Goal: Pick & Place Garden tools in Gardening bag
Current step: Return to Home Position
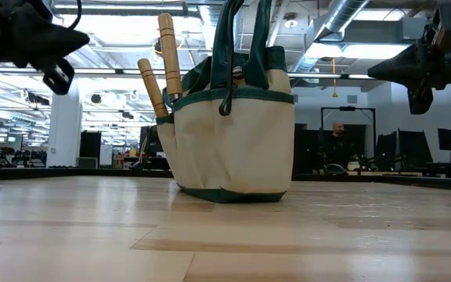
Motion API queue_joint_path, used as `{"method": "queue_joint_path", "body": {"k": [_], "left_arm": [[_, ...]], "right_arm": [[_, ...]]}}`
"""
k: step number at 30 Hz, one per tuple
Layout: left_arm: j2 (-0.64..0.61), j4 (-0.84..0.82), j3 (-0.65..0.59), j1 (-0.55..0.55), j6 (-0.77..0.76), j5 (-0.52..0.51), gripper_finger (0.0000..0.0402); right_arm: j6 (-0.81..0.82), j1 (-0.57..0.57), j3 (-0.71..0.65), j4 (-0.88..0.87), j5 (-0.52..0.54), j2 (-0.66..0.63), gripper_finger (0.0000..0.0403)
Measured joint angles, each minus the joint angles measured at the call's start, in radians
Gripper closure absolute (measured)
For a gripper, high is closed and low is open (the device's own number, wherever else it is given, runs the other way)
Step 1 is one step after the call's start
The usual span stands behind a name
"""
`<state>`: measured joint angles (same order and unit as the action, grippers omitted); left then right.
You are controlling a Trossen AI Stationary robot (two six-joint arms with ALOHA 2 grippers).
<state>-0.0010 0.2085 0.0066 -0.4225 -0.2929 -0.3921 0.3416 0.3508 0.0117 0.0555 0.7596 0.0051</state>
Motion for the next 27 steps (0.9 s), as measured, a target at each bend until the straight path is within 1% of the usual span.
{"method": "queue_joint_path", "body": {"k": [2,19,27], "left_arm": [[0.001,0.044,0.001,0.021,-0.001,0.001,0.0394],[0.001,0.047,0.001,0.200,0.000,0.000,0.0394],[0.001,0.047,0.001,0.216,0.000,0.000,0.0394]], "right_arm": [[0.000,0.000,0.000,0.000,0.000,0.000,0.0403],[0.000,0.000,0.000,0.002,-0.001,0.000,0.0403],[0.000,0.000,0.000,0.003,-0.001,0.000,0.0403]]}}
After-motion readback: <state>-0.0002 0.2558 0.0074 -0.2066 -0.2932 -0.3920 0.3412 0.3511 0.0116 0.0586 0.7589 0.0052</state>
